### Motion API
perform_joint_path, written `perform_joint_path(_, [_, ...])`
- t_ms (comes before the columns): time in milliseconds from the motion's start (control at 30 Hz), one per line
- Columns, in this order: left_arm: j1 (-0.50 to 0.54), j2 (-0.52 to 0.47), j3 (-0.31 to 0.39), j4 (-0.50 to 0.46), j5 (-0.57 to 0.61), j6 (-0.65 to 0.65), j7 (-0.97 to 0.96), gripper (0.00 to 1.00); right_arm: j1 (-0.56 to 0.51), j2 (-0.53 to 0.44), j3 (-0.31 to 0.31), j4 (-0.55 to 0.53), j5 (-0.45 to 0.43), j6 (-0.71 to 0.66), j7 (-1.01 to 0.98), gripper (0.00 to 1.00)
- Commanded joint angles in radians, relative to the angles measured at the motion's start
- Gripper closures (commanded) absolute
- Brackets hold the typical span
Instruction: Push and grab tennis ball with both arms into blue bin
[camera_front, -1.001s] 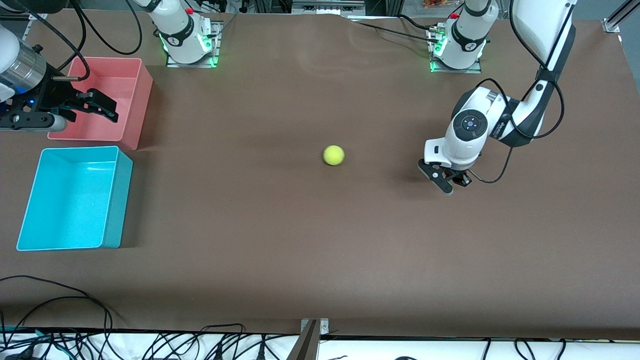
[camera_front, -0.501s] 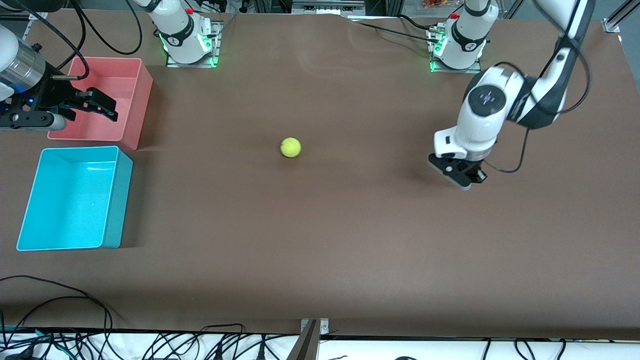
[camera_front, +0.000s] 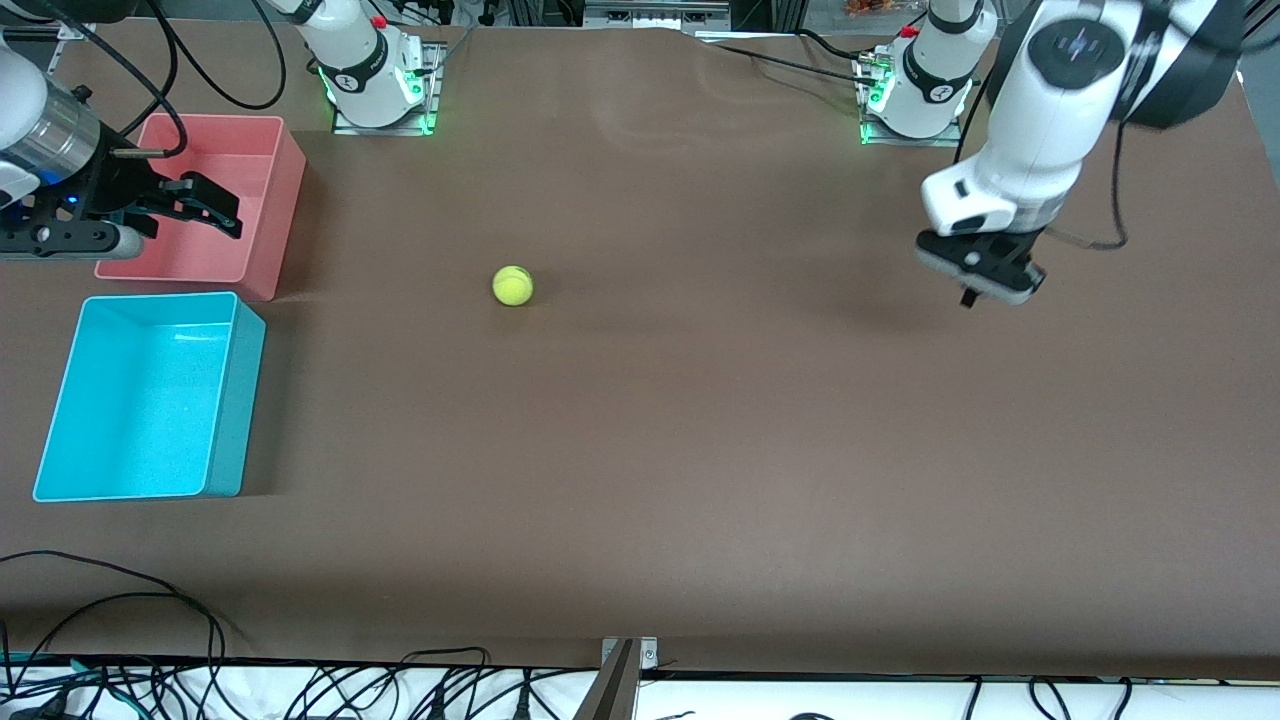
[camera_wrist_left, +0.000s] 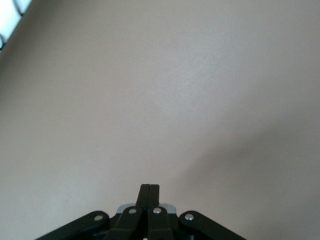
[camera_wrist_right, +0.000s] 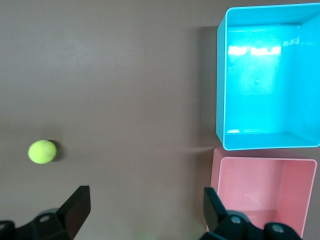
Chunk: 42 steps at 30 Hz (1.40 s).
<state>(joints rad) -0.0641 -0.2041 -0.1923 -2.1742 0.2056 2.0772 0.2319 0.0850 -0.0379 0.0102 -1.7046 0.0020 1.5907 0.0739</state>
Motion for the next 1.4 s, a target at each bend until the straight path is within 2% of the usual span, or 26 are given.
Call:
perform_joint_path(0, [-0.007,-0.064,0.028,0.030,-0.112,-0.104,-0.046,1.00,0.005,0.004,-0.001,0.017,0.004,-0.020,0.007,0.00])
perform_joint_path(200, [-0.008,-0.064,0.034,0.137,-0.133,-0.247,-0.086,1.00,0.036,0.006,-0.001,0.013,0.006,-0.060,0.014,0.00])
perform_joint_path(434, [-0.010,-0.063,0.039,0.258,-0.135,-0.420,-0.129,0.83,0.093,0.033,-0.001,0.017,0.007,-0.058,0.015,0.00])
perform_joint_path(567, [-0.020,-0.061,0.065,0.301,-0.170,-0.492,-0.164,0.80,0.128,0.059,-0.001,0.017,0.009,-0.049,0.017,0.00])
perform_joint_path(668, [-0.022,-0.058,0.099,0.318,-0.216,-0.520,-0.175,0.64,0.156,0.079,-0.001,0.014,0.009,-0.028,0.017,0.00])
perform_joint_path(734, [-0.022,-0.055,0.119,0.323,-0.236,-0.528,-0.175,0.50,0.176,0.099,-0.001,0.014,0.009,-0.017,0.017,0.00])
perform_joint_path(834, [-0.022,-0.055,0.152,0.327,-0.267,-0.545,-0.175,0.42,0.202,0.130,-0.001,0.010,0.009,-0.014,0.018,0.00])
perform_joint_path(935, [-0.022,-0.051,0.180,0.347,-0.291,-0.583,-0.172,0.16,0.211,0.154,-0.001,-0.007,0.009,-0.014,0.018,0.00])
perform_joint_path(968, [-0.022,-0.051,0.188,0.350,-0.294,-0.591,-0.172,0.01,0.211,0.158,-0.001,-0.019,0.010,-0.008,0.018,0.00])
perform_joint_path(1135, [-0.022,-0.052,0.192,0.367,-0.295,-0.603,-0.183,0.00,0.213,0.156,-0.001,-0.093,0.010,0.040,0.018,0.00])
perform_joint_path(1368, [-0.023,-0.052,0.192,0.381,-0.293,-0.623,-0.310,0.00,0.217,0.128,0.000,-0.226,0.010,0.121,0.040,0.00])
